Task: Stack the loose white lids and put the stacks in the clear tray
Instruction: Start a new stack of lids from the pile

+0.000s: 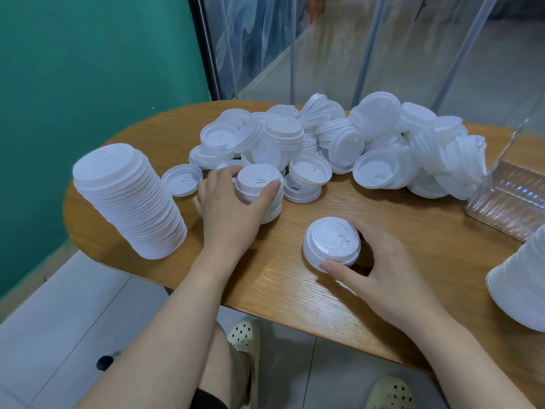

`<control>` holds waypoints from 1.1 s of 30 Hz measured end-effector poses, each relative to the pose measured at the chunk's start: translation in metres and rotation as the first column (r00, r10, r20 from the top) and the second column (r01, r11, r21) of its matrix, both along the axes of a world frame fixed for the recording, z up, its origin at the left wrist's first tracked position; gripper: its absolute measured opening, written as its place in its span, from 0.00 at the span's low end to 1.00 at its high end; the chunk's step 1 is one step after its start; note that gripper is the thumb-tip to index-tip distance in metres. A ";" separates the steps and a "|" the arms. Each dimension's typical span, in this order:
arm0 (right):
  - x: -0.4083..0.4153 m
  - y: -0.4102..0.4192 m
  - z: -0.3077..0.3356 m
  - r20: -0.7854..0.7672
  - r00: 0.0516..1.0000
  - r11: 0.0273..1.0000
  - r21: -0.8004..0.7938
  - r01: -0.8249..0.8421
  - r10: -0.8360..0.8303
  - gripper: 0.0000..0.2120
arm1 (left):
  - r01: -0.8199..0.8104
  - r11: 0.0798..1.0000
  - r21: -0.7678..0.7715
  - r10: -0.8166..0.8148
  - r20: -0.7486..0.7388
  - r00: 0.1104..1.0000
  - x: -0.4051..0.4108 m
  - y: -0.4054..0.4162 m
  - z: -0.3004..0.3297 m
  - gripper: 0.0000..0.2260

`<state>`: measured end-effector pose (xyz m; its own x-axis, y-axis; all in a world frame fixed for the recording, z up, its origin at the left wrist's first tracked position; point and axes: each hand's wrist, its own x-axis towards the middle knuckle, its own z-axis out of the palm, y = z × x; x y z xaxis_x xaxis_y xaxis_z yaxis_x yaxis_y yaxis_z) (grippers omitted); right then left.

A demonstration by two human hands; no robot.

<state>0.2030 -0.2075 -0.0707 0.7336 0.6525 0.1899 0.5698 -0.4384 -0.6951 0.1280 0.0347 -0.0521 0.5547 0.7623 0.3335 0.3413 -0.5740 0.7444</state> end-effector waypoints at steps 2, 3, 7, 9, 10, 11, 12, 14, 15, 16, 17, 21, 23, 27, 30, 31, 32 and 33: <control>0.000 0.000 0.001 0.005 1.000 1.000 -0.001 0.000 0.000 0.31 | 0.029 0.999 -0.033 -0.026 0.079 0.997 -0.005 -0.007 0.005 0.32; -0.001 0.000 0.001 0.008 1.000 1.000 -0.001 -0.001 0.001 0.30 | 0.052 0.998 -0.043 -0.047 0.114 0.992 -0.009 -0.012 0.007 0.30; -0.001 0.000 0.001 0.020 1.000 1.000 0.010 -0.005 0.005 0.26 | 0.216 0.976 -0.003 -0.213 0.153 0.965 -0.023 -0.037 0.007 0.26; -0.001 0.000 0.002 0.016 1.000 1.000 0.011 -0.009 0.009 0.28 | 0.334 0.943 0.000 -0.331 0.117 0.936 -0.026 -0.047 0.007 0.25; 0.000 0.000 0.001 0.012 1.000 1.000 0.014 -0.012 0.012 0.29 | 0.391 0.921 -0.004 -0.389 0.084 0.917 -0.025 -0.051 0.007 0.25; 0.000 0.000 0.001 0.009 1.000 1.000 0.019 -0.016 0.015 0.30 | 0.441 0.898 -0.015 -0.440 0.048 0.897 -0.025 -0.054 0.006 0.26; 0.001 -0.001 0.000 0.006 1.000 1.000 0.024 -0.017 0.017 0.32 | 0.480 0.877 -0.033 -0.480 0.018 0.877 -0.024 -0.056 0.005 0.27; 0.001 -0.001 0.000 -0.002 1.000 0.999 0.033 -0.021 0.021 0.35 | 0.521 0.851 -0.070 -0.523 -0.017 0.852 -0.023 -0.059 0.003 0.29; 0.001 -0.001 0.000 0.001 1.000 0.999 0.037 -0.026 0.026 0.35 | 0.528 0.845 -0.083 -0.532 -0.030 0.846 -0.022 -0.061 0.002 0.29; 0.001 -0.001 0.000 0.005 1.000 0.999 0.039 -0.030 0.029 0.34 | 0.533 0.841 -0.093 -0.538 -0.044 0.842 -0.021 -0.062 0.001 0.29; 0.001 -0.001 0.000 0.007 1.000 0.999 0.043 -0.031 0.031 0.34 | 0.539 0.836 -0.102 -0.546 -0.059 0.836 -0.021 -0.063 0.000 0.29; 0.002 0.000 -0.001 -0.004 1.000 0.997 0.066 -0.028 0.028 0.31 | 0.558 0.819 -0.133 -0.571 -0.103 0.814 -0.018 -0.066 -0.001 0.29; 0.003 0.000 -0.002 0.000 0.999 0.996 0.076 -0.036 0.036 0.31 | 0.566 0.814 -0.129 -0.579 -0.114 0.807 -0.017 -0.066 -0.001 0.28; 0.003 -0.001 -0.003 0.011 0.999 0.997 0.069 -0.033 0.032 0.35 | 0.576 0.807 -0.132 -0.590 -0.123 0.798 -0.018 -0.064 0.000 0.28; 0.003 -0.001 -0.003 0.009 1.000 0.998 0.048 -0.027 0.027 0.33 | 0.580 0.800 -0.156 -0.598 -0.124 0.792 -0.018 -0.061 0.001 0.27; 0.003 -0.001 -0.004 0.010 1.000 0.999 0.042 -0.027 0.026 0.34 | 0.582 0.797 -0.164 -0.602 -0.128 0.788 -0.018 -0.061 0.001 0.27; 0.004 -0.001 -0.004 0.014 1.000 0.999 0.038 -0.027 0.026 0.35 | 0.584 0.793 -0.175 -0.606 -0.129 0.785 -0.018 -0.060 0.002 0.28; 0.004 -0.001 -0.004 0.017 1.000 0.999 0.038 -0.027 0.026 0.35 | 0.585 0.788 -0.190 -0.611 -0.125 0.782 -0.019 -0.060 0.002 0.28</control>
